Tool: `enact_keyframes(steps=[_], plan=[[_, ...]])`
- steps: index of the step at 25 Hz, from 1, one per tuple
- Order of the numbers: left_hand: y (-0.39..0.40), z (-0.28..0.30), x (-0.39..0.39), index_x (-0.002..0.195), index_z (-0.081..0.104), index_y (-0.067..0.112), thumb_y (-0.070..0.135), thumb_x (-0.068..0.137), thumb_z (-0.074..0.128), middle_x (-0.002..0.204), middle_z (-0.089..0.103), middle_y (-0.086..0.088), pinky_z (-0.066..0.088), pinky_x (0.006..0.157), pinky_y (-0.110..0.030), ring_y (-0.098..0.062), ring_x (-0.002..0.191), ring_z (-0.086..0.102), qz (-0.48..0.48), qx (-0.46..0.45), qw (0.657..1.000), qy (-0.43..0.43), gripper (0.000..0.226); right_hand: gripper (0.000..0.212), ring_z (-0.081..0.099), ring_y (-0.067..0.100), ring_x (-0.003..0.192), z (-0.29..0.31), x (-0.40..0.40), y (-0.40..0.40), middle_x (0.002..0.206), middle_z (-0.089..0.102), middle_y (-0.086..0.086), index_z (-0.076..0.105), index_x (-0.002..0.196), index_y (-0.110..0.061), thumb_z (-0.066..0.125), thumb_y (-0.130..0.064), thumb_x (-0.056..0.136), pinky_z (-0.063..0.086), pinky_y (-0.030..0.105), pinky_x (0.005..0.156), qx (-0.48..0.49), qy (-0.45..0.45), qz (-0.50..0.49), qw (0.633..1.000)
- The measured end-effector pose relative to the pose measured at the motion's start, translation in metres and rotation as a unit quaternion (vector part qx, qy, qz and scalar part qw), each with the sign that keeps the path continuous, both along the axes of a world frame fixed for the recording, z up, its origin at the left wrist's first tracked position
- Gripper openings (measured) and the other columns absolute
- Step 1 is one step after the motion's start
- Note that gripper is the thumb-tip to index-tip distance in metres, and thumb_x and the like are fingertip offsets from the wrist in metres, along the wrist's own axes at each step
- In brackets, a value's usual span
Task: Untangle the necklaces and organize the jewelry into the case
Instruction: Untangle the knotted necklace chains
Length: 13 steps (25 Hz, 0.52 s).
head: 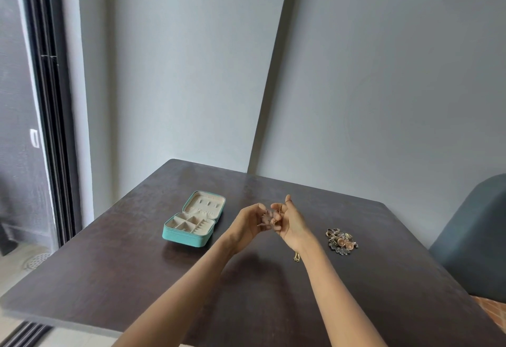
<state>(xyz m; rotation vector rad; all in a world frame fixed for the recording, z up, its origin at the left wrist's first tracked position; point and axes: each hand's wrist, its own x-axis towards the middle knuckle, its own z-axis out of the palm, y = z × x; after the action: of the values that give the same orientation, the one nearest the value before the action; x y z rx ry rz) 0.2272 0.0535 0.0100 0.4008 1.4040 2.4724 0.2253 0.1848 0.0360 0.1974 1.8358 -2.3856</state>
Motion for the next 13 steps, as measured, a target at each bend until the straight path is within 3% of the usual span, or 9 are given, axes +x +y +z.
enact_keyframes(steps=[2, 3, 8, 11, 13], plan=[[0.002, 0.001, 0.002, 0.065, 0.046, 0.013, 0.014, 0.073, 0.047, 0.062, 0.052, -0.005, 0.041, 0.063, -0.027, -0.016, 0.054, 0.048, -0.016, 0.053, 0.998, -0.027, 0.008, 0.045, 0.041, 0.011, 0.044, -0.002, 0.000, 0.002, 0.044, 0.042, -0.002, 0.049, 0.072, -0.012, 0.037, -0.047, 0.097, 0.027, 0.018, 0.036, -0.018, -0.010, -0.003, 1.000], [0.001, 0.002, 0.003, 0.064, 0.046, 0.015, 0.015, 0.069, 0.049, 0.061, 0.048, -0.004, 0.037, 0.060, -0.026, -0.014, 0.053, 0.042, -0.027, 0.038, 0.999, -0.027, 0.006, 0.046, 0.039, 0.011, 0.043, -0.003, 0.000, 0.003, 0.042, 0.040, -0.002, 0.046, 0.067, -0.013, 0.038, -0.048, 0.096, 0.026, 0.018, 0.036, -0.011, -0.009, -0.002, 1.000], [-0.002, 0.007, 0.002, 0.069, 0.052, 0.019, 0.022, 0.092, 0.048, 0.059, 0.040, 0.004, 0.027, 0.056, -0.023, -0.008, 0.055, 0.032, -0.094, -0.217, 0.969, 0.069, 0.024, 0.056, 0.035, 0.009, 0.037, -0.007, 0.004, 0.007, 0.043, 0.037, 0.000, 0.044, 0.059, -0.013, 0.034, -0.055, 0.095, 0.022, 0.019, 0.039, 0.099, 0.016, 0.007, 0.995], [-0.006, 0.006, -0.001, 0.074, 0.059, 0.014, 0.015, 0.095, 0.052, 0.058, 0.042, 0.004, 0.027, 0.053, -0.018, -0.005, 0.052, 0.034, -0.082, -0.258, 0.957, 0.106, 0.022, 0.055, 0.040, 0.010, 0.043, -0.009, 0.003, 0.007, 0.047, 0.043, 0.000, 0.052, 0.071, -0.011, 0.030, -0.055, 0.096, 0.027, 0.020, 0.043, 0.103, 0.018, -0.001, 0.995], [-0.010, 0.003, -0.003, 0.078, 0.059, 0.013, 0.014, 0.095, 0.052, 0.061, 0.045, 0.002, 0.027, 0.051, -0.017, -0.005, 0.051, 0.034, -0.049, -0.256, 0.959, 0.107, 0.018, 0.057, 0.048, 0.012, 0.054, -0.012, 0.000, 0.008, 0.058, 0.050, 0.003, 0.062, 0.093, -0.009, 0.028, -0.054, 0.097, 0.034, 0.021, 0.049, 0.122, 0.031, -0.006, 0.992]])
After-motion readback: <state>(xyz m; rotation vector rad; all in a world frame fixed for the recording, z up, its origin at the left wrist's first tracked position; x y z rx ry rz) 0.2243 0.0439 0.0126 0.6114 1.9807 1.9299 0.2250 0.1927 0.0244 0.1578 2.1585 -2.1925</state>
